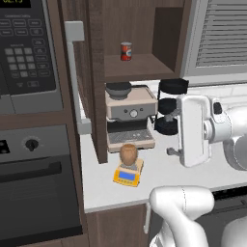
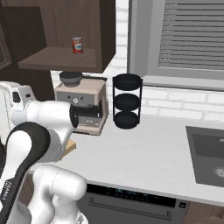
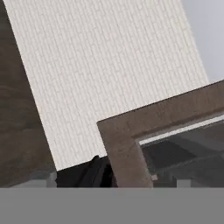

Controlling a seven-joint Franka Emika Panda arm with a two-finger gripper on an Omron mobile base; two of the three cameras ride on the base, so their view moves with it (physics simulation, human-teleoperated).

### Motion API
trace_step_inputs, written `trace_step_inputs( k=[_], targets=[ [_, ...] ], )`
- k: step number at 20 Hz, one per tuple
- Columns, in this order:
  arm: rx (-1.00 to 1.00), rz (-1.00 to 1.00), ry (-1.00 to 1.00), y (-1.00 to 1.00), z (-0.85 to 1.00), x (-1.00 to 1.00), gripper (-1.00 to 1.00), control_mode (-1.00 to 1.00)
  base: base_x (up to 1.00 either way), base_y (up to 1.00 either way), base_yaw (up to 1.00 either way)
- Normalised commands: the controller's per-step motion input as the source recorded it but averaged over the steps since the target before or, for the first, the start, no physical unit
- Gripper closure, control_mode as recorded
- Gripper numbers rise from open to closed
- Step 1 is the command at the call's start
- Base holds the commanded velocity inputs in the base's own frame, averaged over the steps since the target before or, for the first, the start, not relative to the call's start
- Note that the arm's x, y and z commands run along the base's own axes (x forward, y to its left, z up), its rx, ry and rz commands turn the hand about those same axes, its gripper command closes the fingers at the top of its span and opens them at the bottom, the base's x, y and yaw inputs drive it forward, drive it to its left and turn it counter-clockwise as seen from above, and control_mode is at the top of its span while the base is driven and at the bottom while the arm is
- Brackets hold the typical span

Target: Pick the honey bottle and place it on the digital scale for weighing, and close the cabinet.

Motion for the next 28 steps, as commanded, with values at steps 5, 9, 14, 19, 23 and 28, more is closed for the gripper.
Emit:
trace_step_inputs(
  k=[5,9,14,19,23,28],
  targets=[
    [0.01,0.0,-0.42,0.28,0.25,-0.82,-1.0,-1.0,0.0,0.0,0.0],
    [0.09,-0.06,-0.48,0.36,0.04,-0.83,-1.0,-1.0,0.0,0.0,0.0],
    [0.15,-0.1,-0.42,0.48,-0.08,-0.7,-1.0,-1.0,0.0,0.0,0.0],
    [0.22,-0.11,-0.36,0.67,-0.29,-0.59,-1.0,-1.0,0.0,0.0,0.0],
    [0.16,-0.12,-0.17,0.97,-0.55,-0.36,-1.0,-1.0,0.0,0.0,0.0],
    [0.05,-0.13,-0.01,1.0,-0.54,-0.46,-1.0,-1.0,0.0,0.0,0.0]
  ],
)
